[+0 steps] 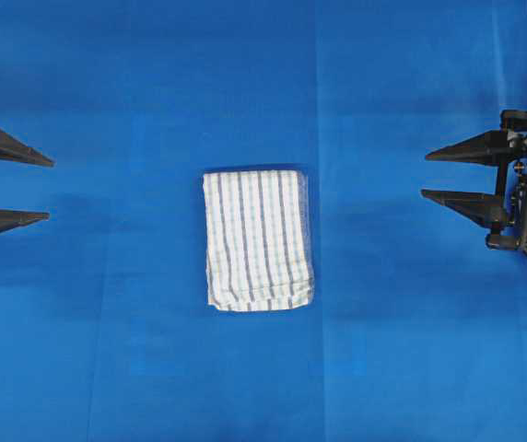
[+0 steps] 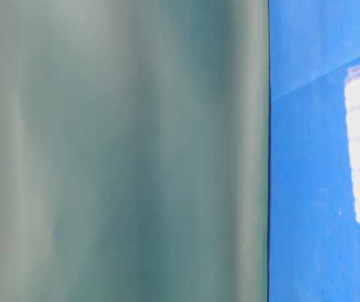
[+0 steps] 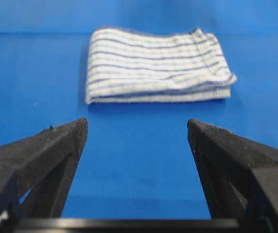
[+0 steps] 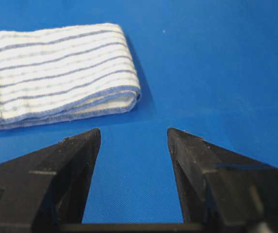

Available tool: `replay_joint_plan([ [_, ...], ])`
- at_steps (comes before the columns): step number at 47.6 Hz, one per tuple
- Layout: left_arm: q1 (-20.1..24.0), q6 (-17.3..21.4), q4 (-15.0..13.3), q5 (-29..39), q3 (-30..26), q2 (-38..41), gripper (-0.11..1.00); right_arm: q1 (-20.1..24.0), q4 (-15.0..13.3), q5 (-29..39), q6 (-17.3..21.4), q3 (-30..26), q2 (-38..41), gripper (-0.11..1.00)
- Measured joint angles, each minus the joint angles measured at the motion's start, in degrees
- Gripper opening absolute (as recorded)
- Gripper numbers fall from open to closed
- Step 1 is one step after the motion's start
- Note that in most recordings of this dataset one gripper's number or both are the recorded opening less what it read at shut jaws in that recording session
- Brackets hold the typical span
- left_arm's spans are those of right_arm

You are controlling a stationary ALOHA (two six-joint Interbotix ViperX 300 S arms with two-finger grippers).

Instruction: Fold the blue towel.

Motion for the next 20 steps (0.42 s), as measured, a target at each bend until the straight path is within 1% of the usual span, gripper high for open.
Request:
replay_joint_plan([
  [20,0.00,0.26,0.00,0.00,0.00,-0.35,0.79,-0.88,0.00,-0.09,0.00,0.00,0.00,0.87],
])
